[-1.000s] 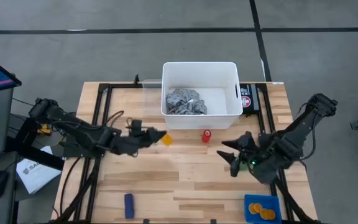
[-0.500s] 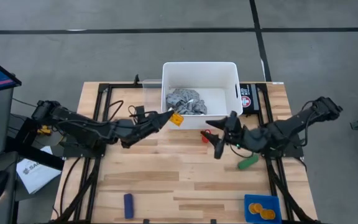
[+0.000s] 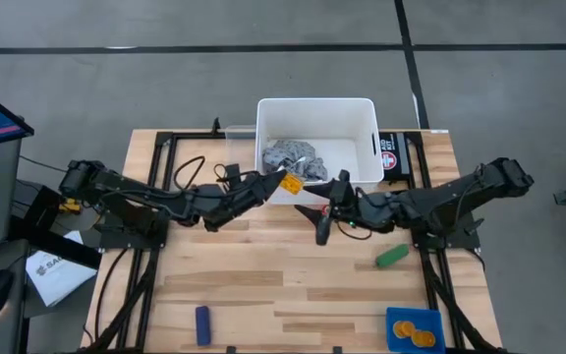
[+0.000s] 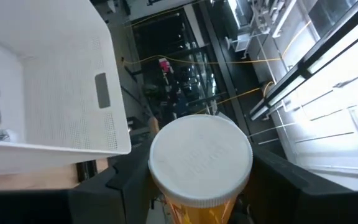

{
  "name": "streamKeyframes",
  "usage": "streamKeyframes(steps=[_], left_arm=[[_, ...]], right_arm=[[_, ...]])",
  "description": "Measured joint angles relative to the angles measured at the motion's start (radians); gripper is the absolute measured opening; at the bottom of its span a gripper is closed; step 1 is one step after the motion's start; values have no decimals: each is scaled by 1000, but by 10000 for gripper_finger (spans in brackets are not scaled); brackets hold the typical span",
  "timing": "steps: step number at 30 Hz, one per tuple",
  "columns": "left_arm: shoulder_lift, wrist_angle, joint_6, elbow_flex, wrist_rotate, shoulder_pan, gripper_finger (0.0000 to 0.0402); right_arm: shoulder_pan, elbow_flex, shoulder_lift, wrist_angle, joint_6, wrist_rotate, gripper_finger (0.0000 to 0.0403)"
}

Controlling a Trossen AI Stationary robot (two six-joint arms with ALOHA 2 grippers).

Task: Pick & Place Medicine items
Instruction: Put the orange pill bottle into the blue bin

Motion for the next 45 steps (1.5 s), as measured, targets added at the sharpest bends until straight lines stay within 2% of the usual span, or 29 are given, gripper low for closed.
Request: streamKeyframes(steps=[13,29,33,40,45], left_arm=[[0,29,0,0,-5,1,205],[0,27,0,0,-1,1,204],[0,27,0,0,-2,1,205],[0,26,0,0,-6,1,205],[0,22,-1,0,-5,1,206]], right_arm=[[-67,0,16,79,-15,-18,250],[-85,0,16,113,-26,-35,248],[-87,0,16,113,-26,-35,230],[-88,0,16,113,-26,-36,174],[-88,0,16,112,-20,-33,170]])
